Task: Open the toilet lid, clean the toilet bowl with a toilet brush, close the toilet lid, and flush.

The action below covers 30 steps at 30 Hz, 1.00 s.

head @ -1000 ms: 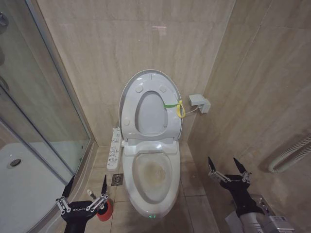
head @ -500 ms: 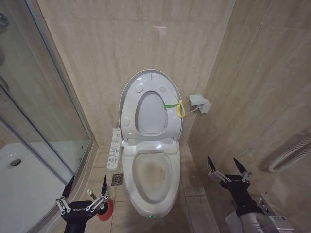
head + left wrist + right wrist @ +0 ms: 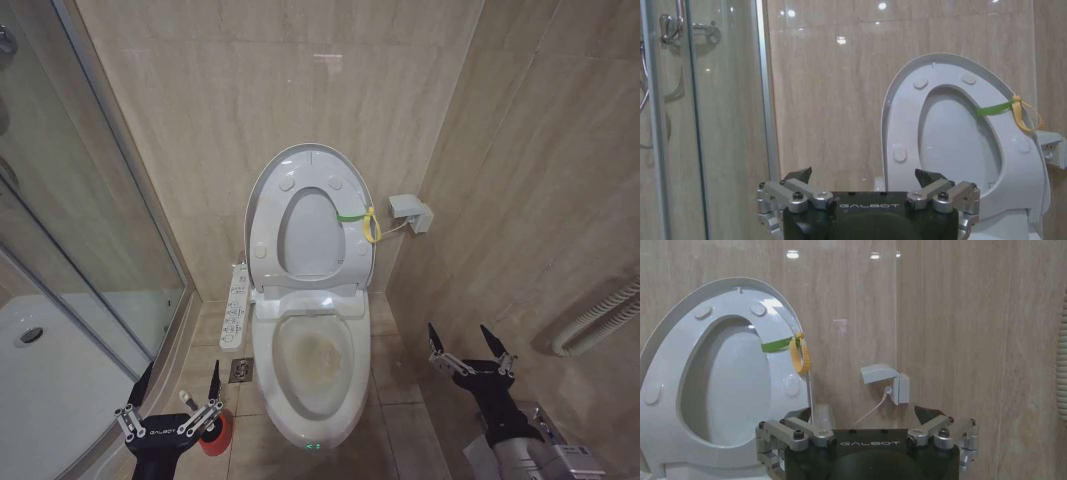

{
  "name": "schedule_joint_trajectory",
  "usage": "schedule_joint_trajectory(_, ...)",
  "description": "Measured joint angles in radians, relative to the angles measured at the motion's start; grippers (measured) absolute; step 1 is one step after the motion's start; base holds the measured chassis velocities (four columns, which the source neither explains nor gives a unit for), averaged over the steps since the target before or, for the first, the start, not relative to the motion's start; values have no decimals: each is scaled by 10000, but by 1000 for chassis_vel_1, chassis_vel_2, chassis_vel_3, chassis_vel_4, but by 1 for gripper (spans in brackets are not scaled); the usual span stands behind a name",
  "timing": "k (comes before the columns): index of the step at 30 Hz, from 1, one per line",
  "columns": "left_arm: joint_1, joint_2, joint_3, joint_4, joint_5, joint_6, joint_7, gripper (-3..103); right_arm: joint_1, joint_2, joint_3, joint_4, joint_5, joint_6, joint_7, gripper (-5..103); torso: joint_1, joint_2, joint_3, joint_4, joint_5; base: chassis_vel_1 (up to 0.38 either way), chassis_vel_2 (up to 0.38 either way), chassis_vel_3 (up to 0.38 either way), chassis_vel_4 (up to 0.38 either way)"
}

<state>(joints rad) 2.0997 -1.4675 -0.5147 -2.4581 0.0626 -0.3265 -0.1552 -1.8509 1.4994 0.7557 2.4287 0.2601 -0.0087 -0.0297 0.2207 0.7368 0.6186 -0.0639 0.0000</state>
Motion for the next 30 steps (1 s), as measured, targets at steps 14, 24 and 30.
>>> schedule_joint_trajectory(14,0,0,0,0,0,0,0,100,0,0,0,0,0,0,0,100,0,0,0,0,0,0,0,0,0)
schedule_joint_trajectory(24,-1,0,0,0,0,0,0,100,0,0,0,0,0,0,0,100,0,0,0,0,0,0,0,0,0)
schedule_joint_trajectory(30,0,0,0,0,0,0,0,100,0,0,0,0,0,0,0,100,0,0,0,0,0,0,0,0,0)
